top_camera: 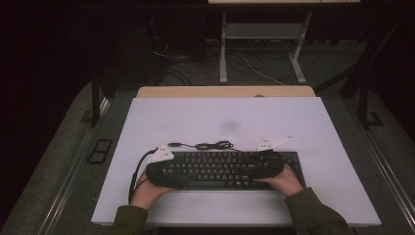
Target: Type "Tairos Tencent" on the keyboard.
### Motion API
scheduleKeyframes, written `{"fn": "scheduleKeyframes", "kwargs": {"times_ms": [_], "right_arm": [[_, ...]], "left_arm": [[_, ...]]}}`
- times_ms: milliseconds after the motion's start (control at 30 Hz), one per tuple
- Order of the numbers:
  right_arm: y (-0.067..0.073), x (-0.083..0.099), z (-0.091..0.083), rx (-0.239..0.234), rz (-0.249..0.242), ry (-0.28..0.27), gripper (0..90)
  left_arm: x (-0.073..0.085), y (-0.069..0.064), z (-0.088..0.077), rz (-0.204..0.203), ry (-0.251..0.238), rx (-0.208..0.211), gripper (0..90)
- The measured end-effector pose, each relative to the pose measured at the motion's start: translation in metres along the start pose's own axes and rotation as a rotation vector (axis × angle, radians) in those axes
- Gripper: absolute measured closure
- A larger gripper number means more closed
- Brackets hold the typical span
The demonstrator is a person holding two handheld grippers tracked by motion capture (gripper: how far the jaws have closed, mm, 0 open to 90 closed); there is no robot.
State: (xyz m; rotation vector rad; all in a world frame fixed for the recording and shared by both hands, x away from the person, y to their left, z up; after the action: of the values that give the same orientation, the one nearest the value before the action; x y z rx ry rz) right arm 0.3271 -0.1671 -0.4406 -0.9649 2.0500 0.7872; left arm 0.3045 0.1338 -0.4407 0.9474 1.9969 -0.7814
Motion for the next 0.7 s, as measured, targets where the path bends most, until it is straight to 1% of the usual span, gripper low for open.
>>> {"fn": "scheduleKeyframes", "kwargs": {"times_ms": [100, 233, 433, 500, 533, 600, 700], "right_arm": [[-0.001, -0.006, 0.005, 0.001, -0.004, -0.015, 37.7], [0.000, -0.013, 0.012, -0.005, -0.006, -0.029, 35.9], [0.000, -0.021, 0.021, -0.015, -0.015, -0.034, 32.9], [-0.002, -0.024, 0.023, -0.011, -0.003, -0.043, 31.6], [-0.003, -0.026, 0.025, -0.011, -0.007, -0.046, 31.2], [-0.004, -0.028, 0.027, -0.008, -0.005, -0.051, 30.1], [-0.004, -0.028, 0.031, -0.001, -0.008, -0.054, 29.2]], "left_arm": [[0.002, 0.002, -0.003, -0.006, -0.001, -0.004, 17.4], [0.004, 0.003, -0.005, -0.006, -0.003, -0.009, 17.8], [0.005, 0.005, -0.010, -0.008, -0.010, -0.019, 19.0], [0.006, 0.006, -0.011, -0.006, -0.007, -0.019, 19.5], [0.006, 0.006, -0.012, -0.009, -0.004, -0.021, 19.6], [0.008, 0.006, -0.014, 0.001, 0.002, -0.022, 20.1], [0.011, 0.007, -0.016, -0.003, -0.001, -0.021, 22.5]]}}
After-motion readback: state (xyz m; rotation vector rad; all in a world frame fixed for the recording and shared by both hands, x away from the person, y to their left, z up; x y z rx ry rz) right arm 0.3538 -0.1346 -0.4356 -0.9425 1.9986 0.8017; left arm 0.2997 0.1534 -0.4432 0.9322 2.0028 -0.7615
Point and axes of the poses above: each handheld gripper's, and its own axes: z roughly forward along the jaws, x roughly out of its underside, y roughly to its left, the point moved 3 cm from there along z, roughly forward along the jaws, and after that the axes turned 4 degrees about x, right-handed, at the moved point
